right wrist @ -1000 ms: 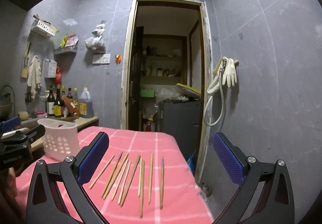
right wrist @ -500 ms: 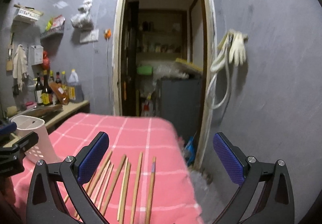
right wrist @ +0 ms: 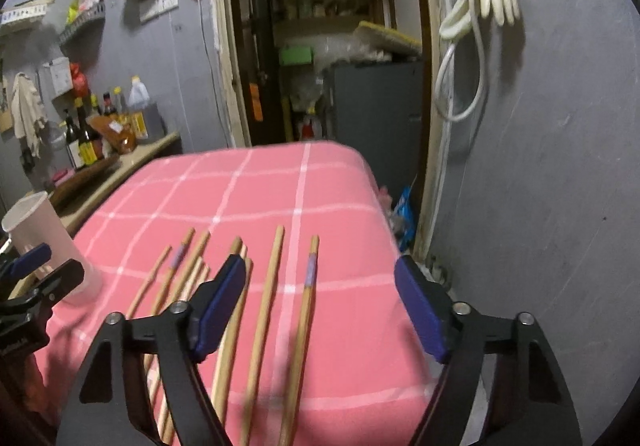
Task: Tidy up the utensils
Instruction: 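Lower both tools toward the row of wooden chopsticks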
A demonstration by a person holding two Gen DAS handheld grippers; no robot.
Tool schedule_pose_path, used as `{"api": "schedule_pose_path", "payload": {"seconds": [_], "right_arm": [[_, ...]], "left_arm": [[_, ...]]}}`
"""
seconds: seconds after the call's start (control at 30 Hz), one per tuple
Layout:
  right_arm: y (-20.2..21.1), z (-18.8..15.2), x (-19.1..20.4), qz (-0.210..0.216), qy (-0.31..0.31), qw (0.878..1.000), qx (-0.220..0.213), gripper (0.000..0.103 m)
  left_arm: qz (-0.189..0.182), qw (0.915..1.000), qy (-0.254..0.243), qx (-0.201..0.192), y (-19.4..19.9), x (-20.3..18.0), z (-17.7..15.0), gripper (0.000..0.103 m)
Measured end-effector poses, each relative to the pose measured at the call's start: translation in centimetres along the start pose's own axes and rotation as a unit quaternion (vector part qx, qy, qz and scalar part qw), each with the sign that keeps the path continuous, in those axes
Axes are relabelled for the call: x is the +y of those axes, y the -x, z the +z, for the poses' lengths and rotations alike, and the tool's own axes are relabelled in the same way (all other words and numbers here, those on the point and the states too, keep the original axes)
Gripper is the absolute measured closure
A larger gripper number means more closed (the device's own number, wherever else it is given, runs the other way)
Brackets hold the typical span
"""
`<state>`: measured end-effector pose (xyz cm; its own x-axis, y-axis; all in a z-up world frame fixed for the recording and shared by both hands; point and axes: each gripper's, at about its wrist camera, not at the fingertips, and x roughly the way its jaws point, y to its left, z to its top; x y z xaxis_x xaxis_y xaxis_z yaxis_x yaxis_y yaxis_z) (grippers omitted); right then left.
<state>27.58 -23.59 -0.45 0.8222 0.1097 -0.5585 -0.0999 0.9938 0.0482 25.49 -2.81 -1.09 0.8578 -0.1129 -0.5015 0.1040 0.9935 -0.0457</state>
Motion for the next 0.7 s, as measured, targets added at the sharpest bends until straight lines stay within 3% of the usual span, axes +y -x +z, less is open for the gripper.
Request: {"api": "schedule_pose_path", "payload": {"seconds": [0.17,0.27,0.33,0.5,0.7], "right_arm": [[-2.1,-0.5,-0.3,0.014,0.001,0.999,0.044,0.055],[-3.0,-0.6,-0.4,0.025,0.000,0.997,0.067,0.066],[-3.7,-0.7,-0.5,0.032,-0.002,0.996,0.086,0.076],[-4.6,-0.9,-0.5,0.042,-0.002,0.993,0.114,0.087],[-5.6,-1.0,-0.4,0.046,0.001,0.989,0.141,0.090]], "left_arm": [[-0.012,0.9983,-0.005,0.057,-2.5,-0.1,-0.8,0.048],[-0.022,0.9954,0.001,0.093,-4.0,0.2,-1.2,0.058],[-0.026,0.9933,0.005,0.112,-4.9,0.5,-1.4,0.062],[-0.033,0.9881,0.016,0.149,-6.1,0.8,-1.7,0.071],[-0.043,0.9814,0.035,0.184,-7.0,1.8,-1.6,0.075]]}}
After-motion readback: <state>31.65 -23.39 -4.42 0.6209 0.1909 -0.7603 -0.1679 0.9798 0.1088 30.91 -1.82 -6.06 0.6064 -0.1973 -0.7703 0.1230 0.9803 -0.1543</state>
